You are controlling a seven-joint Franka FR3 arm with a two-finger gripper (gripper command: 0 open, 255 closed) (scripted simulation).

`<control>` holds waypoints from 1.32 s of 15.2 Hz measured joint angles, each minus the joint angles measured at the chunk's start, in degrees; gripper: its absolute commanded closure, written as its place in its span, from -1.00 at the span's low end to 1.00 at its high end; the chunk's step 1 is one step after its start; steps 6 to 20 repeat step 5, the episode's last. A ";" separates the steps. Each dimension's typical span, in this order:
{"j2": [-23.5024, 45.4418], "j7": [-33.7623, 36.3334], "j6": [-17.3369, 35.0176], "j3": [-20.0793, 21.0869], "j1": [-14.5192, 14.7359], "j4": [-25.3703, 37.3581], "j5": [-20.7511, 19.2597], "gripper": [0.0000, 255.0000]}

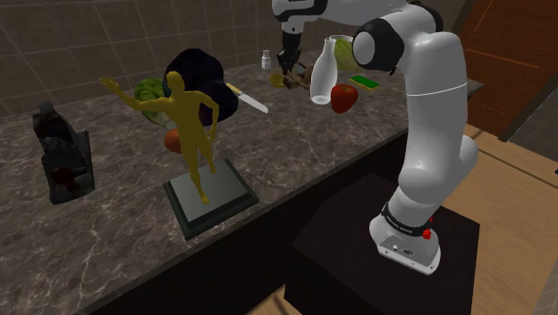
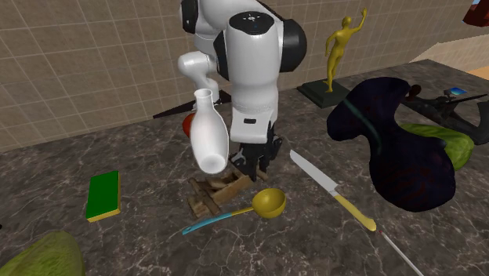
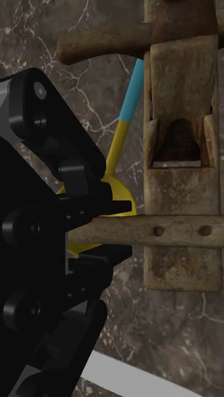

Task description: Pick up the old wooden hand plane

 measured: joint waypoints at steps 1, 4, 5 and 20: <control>0.08 0.09 -0.77 0.00 -0.05 0.86 -0.01 1.00; 0.56 0.28 -3.41 -0.01 -0.36 4.00 0.03 1.00; 0.50 0.29 -3.89 -0.03 -0.41 4.42 0.01 1.00; 0.50 0.29 -3.89 -0.03 -0.41 4.42 0.01 1.00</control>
